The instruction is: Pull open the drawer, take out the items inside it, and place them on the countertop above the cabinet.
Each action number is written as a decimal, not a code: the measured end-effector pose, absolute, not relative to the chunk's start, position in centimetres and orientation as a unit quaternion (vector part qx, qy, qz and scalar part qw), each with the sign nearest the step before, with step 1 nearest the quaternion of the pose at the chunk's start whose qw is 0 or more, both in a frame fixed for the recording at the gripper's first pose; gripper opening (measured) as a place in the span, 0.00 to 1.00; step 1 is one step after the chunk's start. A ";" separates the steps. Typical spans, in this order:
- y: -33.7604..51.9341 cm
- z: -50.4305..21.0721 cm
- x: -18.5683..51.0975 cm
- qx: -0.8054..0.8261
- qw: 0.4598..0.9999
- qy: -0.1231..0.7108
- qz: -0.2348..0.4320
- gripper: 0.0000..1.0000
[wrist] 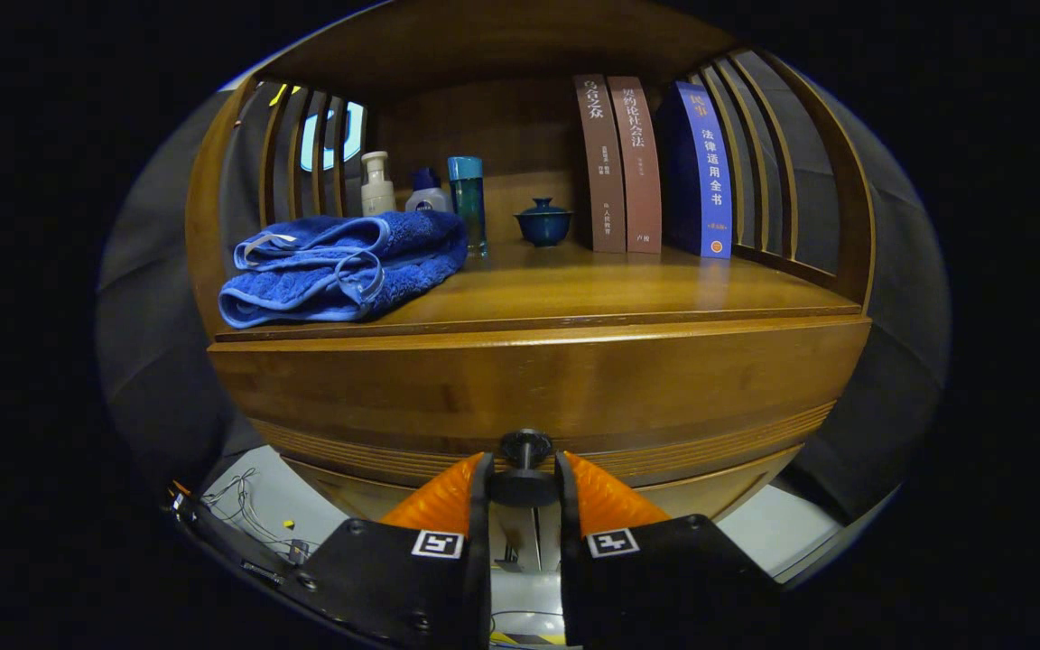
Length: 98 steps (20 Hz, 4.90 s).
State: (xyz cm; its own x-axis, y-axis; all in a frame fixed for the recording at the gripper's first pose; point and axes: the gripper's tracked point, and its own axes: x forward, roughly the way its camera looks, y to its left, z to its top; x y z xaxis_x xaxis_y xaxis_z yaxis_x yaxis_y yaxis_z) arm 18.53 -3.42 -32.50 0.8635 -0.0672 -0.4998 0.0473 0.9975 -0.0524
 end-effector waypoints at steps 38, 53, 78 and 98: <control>-2.5 -31.8 -1.7 0.034 0.926 0.372 -0.050 0.39; -0.3 -20.0 7.5 0.022 0.945 0.326 -0.023 0.99; -3.8 -37.2 13.5 -0.018 0.780 0.621 -0.076 0.71; -2.6 -20.1 15.9 0.020 0.887 0.461 -0.025 0.44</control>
